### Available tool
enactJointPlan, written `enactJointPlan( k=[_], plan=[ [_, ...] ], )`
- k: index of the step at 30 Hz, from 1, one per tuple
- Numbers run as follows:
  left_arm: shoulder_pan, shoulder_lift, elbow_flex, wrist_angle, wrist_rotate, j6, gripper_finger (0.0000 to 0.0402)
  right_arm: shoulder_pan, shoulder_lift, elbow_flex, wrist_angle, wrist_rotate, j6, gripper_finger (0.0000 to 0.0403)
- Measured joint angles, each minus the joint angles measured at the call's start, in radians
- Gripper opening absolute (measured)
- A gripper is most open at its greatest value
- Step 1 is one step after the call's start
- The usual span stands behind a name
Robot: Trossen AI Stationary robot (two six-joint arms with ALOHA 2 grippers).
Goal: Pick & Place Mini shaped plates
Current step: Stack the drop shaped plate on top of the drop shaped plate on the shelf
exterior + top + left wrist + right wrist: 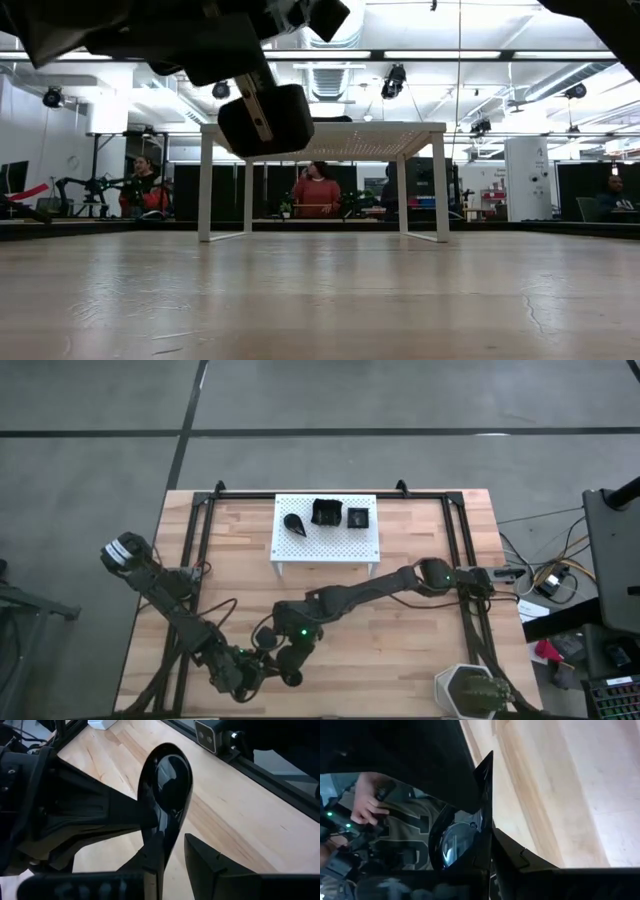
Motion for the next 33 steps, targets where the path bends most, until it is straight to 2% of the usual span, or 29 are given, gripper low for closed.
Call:
enactJointPlan(
  k=[21, 24, 28, 33],
  plan=[
    [0.0, 0.0, 0.01, 0.056, 0.041, -0.037, 0.0064, 0.003, 0.0, 0.0, 0.007, 0.029, 0.02, 0.0008],
    [0.0, 0.0, 0.01, 0.056, 0.041, -0.044, 0.005, 0.003, 0.0, 0.0, 0.008, 0.029, 0.012, 0.0008],
    [0.0, 0.0, 0.01, 0.058, 0.041, -0.044, 0.0011, 0.002, 0.0, 0.0, 0.012, 0.03, 0.011, 0.0008],
    [0.0, 0.0, 0.01, 0.057, 0.044, -0.043, 0.0002, 0.002, 0.0, 0.0, 0.016, 0.03, -0.006, 0.0008]
  ],
)
